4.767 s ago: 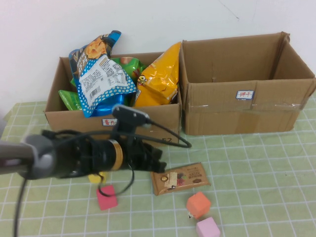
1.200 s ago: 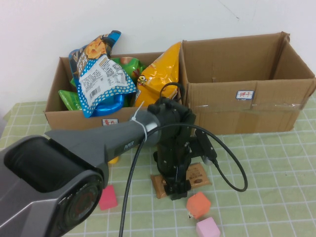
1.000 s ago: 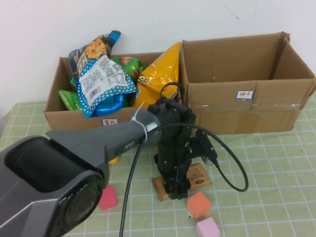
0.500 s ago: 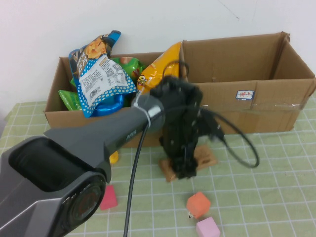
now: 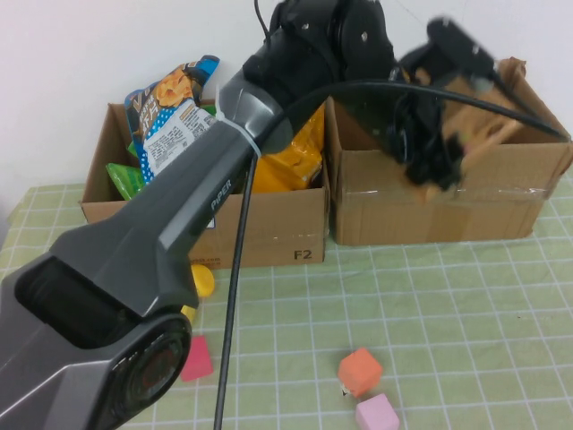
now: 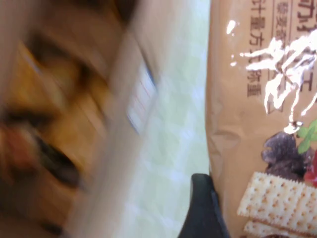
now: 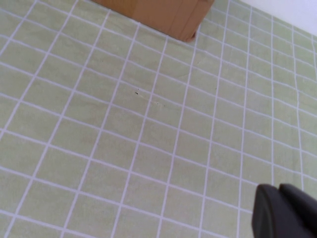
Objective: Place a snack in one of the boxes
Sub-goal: Place the biscuit in the biscuit box
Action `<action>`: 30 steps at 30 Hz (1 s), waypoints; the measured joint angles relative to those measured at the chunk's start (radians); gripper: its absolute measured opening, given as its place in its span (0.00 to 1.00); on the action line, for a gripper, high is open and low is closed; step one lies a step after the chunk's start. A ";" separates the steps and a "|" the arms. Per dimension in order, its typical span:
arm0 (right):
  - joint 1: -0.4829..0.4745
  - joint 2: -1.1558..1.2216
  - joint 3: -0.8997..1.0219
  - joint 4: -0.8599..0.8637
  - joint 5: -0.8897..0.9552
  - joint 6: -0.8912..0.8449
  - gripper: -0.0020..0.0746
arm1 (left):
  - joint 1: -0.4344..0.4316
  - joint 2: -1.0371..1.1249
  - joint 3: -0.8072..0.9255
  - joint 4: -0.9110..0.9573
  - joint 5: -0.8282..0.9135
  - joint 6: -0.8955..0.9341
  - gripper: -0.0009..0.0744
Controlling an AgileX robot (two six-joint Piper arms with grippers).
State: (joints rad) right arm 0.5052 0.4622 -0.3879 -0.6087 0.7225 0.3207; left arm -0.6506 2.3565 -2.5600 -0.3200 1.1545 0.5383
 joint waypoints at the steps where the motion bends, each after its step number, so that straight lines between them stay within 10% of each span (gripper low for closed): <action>1: 0.000 0.000 0.000 0.000 0.000 0.000 0.03 | 0.000 0.000 -0.007 0.000 -0.045 0.011 0.59; 10: 0.000 0.000 0.000 0.000 -0.001 0.000 0.03 | 0.015 0.078 -0.013 0.057 -0.575 0.012 0.59; 23: 0.000 0.000 0.000 0.000 -0.001 0.000 0.03 | 0.055 0.169 -0.013 0.114 -0.585 -0.079 0.77; 30: 0.000 0.000 0.000 0.000 -0.001 0.000 0.03 | 0.055 0.114 -0.013 0.176 -0.412 -0.096 0.42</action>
State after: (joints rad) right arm 0.5052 0.4622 -0.3879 -0.6087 0.7210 0.3207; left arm -0.5959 2.4705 -2.5731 -0.1441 0.7425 0.4426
